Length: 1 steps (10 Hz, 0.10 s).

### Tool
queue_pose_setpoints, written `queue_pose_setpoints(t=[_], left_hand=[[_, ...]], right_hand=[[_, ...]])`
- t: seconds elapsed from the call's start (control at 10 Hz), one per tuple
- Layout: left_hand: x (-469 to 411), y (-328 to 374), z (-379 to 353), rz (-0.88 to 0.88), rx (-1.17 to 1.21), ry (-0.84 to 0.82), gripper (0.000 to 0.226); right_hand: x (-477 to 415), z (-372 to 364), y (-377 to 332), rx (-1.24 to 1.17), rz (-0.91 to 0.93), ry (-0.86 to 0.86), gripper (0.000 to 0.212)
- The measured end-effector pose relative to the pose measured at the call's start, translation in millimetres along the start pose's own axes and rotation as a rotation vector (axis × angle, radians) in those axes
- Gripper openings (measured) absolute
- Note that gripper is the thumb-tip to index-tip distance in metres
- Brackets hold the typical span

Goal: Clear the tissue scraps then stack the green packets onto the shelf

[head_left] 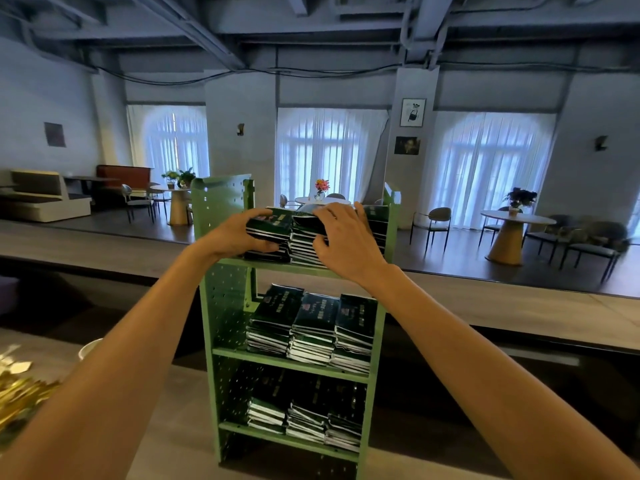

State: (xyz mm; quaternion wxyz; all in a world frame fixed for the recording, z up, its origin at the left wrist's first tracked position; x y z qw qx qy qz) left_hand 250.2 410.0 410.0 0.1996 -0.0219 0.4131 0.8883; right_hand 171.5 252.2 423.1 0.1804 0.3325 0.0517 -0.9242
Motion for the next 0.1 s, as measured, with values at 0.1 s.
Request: queue_pose_setpoints(t=[0.1], left_hand=[[11.0,8.0,9.4,-0.013,-0.054,0.167,0.075]], right_hand=[[7.9,8.2,-2.0,-0.076,0.015,0.081,0.042]])
Point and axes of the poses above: each hand's wrist, its own x-axis away from the middle knuckle, its own z-axis out of the back of the hand, y = z × x, the point moved 5 cm from there along -x, towards the middle knuckle, and after that the axes turned 6 degrees about z, right-handed, at the moved point
